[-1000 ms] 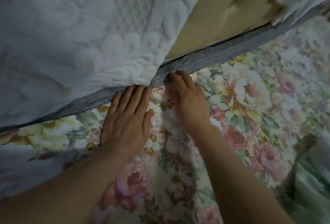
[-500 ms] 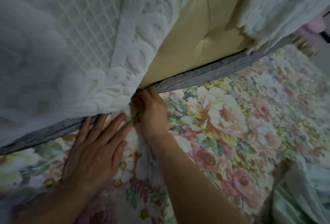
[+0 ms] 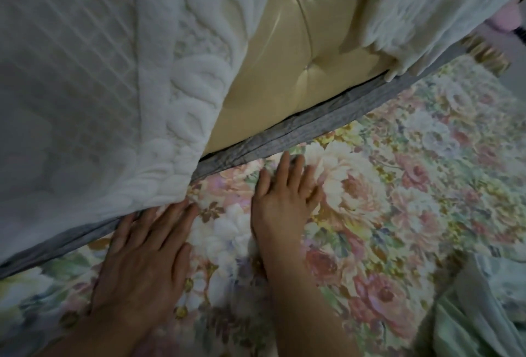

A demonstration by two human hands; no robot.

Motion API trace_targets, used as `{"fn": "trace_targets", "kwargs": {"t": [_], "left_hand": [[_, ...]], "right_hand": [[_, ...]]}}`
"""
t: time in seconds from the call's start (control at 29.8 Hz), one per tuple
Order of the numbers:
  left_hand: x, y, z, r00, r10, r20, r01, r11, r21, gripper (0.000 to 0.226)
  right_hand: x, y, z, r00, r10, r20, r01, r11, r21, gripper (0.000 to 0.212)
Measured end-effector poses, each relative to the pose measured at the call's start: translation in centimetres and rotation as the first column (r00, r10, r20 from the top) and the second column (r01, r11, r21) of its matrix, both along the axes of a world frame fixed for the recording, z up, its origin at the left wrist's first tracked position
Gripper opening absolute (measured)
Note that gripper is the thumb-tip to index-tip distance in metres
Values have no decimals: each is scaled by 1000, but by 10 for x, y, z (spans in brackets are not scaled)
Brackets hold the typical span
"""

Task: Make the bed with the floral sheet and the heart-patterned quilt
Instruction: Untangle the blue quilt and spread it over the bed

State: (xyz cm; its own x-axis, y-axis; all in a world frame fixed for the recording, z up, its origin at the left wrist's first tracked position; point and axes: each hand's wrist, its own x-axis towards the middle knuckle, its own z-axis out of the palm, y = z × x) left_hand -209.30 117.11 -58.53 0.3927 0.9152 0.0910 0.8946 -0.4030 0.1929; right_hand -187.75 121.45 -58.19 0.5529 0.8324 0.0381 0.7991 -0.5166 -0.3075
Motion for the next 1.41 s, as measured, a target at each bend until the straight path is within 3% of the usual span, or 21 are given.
{"fn": "trace_targets", "kwargs": {"t": [0.2,0.3,0.37,0.5,0.8,0.97,1.04,1.11,1.21,1.31,1.41], "left_hand": [[-4,-14,11,1000,1,7,-1,1000,0,53],[25,-26,26,985,-158,76,147,980,131,51],[58,-10,26,971,-234,46,230,970,77,51],[90,51,16,973,-215,-81,209,975,-76,63],[83,68,-2,969,-240,-49,240,971,-9,59],[90,70,-3,962,-270,27,270,963,8,60],[90,67,-1,963,-265,40,265,964,8,59],[94,65,0,959,-278,48,278,960,7,59],[90,65,-2,958,-279,64,279,960,8,58],[89,65,-3,958,-279,68,280,960,-4,58],[90,66,-3,957,-278,82,279,960,-4,59]], "right_hand": [[1,-3,-9,998,40,51,-39,999,-14,60],[2,5,-11,998,54,36,-55,998,35,60],[2,9,-16,998,20,51,-24,997,78,60],[1,6,-21,996,23,87,-34,992,121,58],[-5,11,-23,997,10,74,-19,993,115,56],[19,33,15,995,0,100,-15,989,149,45],[45,54,41,996,-79,31,75,990,119,51],[78,74,60,980,-178,-90,171,982,-87,61],[103,97,66,960,-193,-201,134,953,-273,55],[118,103,57,934,-210,-288,111,939,-326,30],[122,105,58,885,-281,-371,190,946,-264,30]]}}
